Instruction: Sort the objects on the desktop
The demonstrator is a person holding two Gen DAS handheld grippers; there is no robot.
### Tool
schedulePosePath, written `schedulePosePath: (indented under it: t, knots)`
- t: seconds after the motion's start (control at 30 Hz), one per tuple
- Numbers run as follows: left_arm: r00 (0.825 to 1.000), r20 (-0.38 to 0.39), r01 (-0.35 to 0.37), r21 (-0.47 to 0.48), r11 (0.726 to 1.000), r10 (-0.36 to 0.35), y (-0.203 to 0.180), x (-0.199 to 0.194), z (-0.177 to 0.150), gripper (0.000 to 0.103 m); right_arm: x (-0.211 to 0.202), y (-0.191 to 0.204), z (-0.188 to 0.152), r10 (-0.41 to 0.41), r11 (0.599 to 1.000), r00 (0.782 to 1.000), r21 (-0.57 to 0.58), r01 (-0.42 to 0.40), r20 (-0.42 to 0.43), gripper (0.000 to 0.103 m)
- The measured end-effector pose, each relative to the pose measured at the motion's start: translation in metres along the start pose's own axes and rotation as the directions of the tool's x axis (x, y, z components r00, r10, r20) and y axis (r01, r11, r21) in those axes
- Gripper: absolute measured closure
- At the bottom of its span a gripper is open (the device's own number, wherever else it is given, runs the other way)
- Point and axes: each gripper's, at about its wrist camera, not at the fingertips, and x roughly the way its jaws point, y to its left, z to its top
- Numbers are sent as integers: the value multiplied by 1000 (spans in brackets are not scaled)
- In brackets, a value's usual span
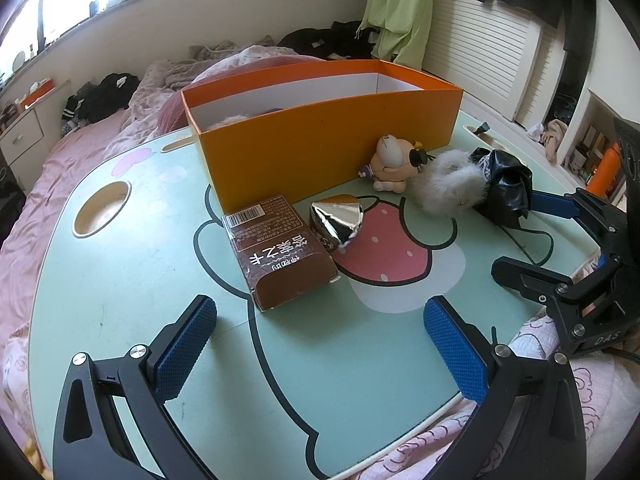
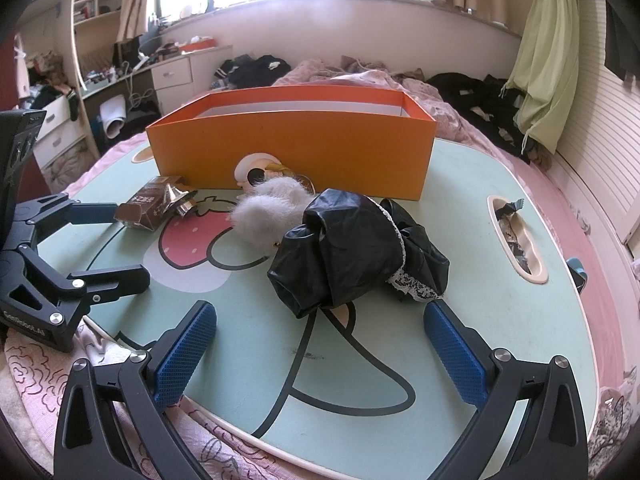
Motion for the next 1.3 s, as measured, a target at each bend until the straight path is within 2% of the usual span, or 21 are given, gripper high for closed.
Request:
schedulePosePath:
  t: [0.7,0.93,1.07,1.17,1.3]
  knots:
    - [1000,0,2,1,1000,-2,0,1,0,0,-2,-6,-3,-5,1000,1000,15,5,1,0]
    - [1000,1,2,2,1000,-2,0,0,0,0,-9,-19,-2,62,995,998,76,-63,19,1]
    - [1000,1,3,2,1000,-3,0,0,0,0,-21,-27,11,96,989,994,106,-102,59,5]
    - [1000,1,3,2,1000,-3,1,0,0,0,-26,-35,34,132,980,987,139,-143,87,8]
    - [1000,1,3,3,1000,-3,1,0,0,0,-21,-34,76,173,971,982,155,-184,80,28]
